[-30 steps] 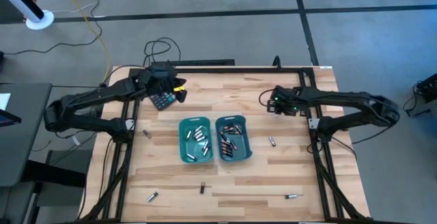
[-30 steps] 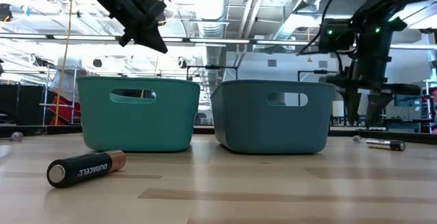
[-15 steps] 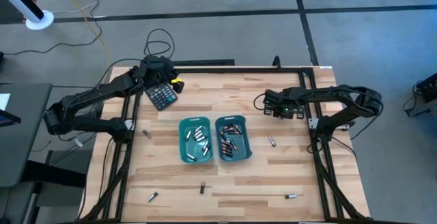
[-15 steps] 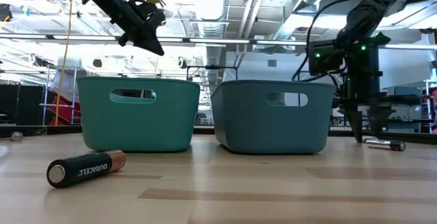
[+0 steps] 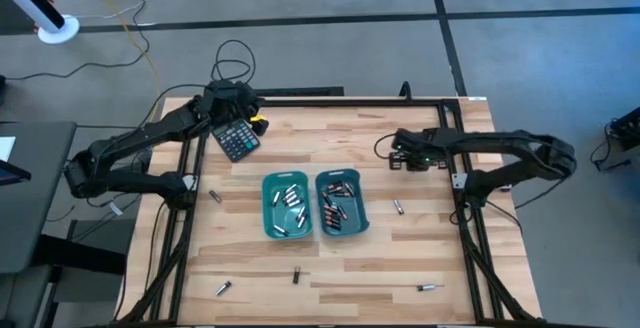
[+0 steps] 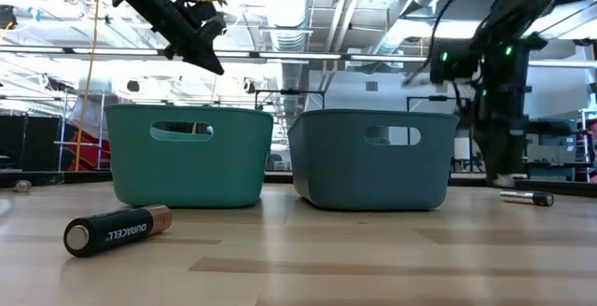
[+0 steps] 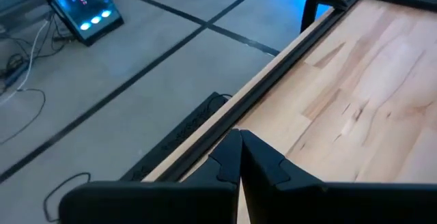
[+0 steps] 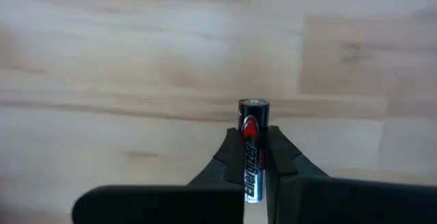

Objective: Sort batteries
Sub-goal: Put the silver battery into the green bin

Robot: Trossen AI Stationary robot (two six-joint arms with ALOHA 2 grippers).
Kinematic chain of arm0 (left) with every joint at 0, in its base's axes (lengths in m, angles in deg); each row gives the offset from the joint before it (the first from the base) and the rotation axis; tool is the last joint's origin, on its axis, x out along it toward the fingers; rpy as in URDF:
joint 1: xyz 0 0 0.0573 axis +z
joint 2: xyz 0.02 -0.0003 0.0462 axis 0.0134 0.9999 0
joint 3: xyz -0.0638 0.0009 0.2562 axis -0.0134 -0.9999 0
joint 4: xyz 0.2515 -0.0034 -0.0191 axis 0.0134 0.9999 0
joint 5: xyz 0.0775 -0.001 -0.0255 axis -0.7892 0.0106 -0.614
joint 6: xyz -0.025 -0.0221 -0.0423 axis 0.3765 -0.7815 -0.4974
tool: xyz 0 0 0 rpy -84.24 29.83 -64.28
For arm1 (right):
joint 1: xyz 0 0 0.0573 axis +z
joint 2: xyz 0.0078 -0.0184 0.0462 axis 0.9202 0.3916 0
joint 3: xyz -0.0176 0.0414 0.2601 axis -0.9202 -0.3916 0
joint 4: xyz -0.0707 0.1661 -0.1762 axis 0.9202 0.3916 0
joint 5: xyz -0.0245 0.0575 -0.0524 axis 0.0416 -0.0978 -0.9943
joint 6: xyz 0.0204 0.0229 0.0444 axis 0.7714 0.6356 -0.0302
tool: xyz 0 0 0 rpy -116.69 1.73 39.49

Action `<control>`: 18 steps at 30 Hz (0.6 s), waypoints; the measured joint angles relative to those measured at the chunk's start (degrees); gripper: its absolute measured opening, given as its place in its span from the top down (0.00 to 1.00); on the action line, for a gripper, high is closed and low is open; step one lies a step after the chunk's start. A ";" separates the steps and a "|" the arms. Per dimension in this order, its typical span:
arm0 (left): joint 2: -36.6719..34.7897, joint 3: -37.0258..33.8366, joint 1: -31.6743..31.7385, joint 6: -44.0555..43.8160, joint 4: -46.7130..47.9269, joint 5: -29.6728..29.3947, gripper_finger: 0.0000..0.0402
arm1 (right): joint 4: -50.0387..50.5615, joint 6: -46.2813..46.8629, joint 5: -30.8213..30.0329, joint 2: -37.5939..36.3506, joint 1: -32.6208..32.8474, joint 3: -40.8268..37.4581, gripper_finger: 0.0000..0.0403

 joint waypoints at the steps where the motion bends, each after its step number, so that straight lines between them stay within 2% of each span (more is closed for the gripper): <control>1: 0.00 0.00 -0.16 -0.44 -0.05 0.02 1.00 | 0.00 -1.18 -0.03 -1.84 0.00 0.12 0.96; 7: -0.02 0.00 -2.14 -1.64 -0.04 0.04 1.00 | 0.57 -5.57 -0.43 -10.29 0.46 0.36 0.96; 11: -0.04 0.00 -4.13 -0.51 -0.93 0.06 1.00 | -0.30 -13.66 -1.10 -13.39 1.62 3.18 0.96; 15: -0.07 0.00 -5.62 3.08 -1.15 0.04 1.00 | -3.80 -24.24 -1.19 -13.14 4.41 9.61 0.96; 18: -0.07 0.00 -6.37 1.08 -0.54 0.07 1.00 | -5.11 -31.65 -1.73 -10.07 6.84 16.22 0.96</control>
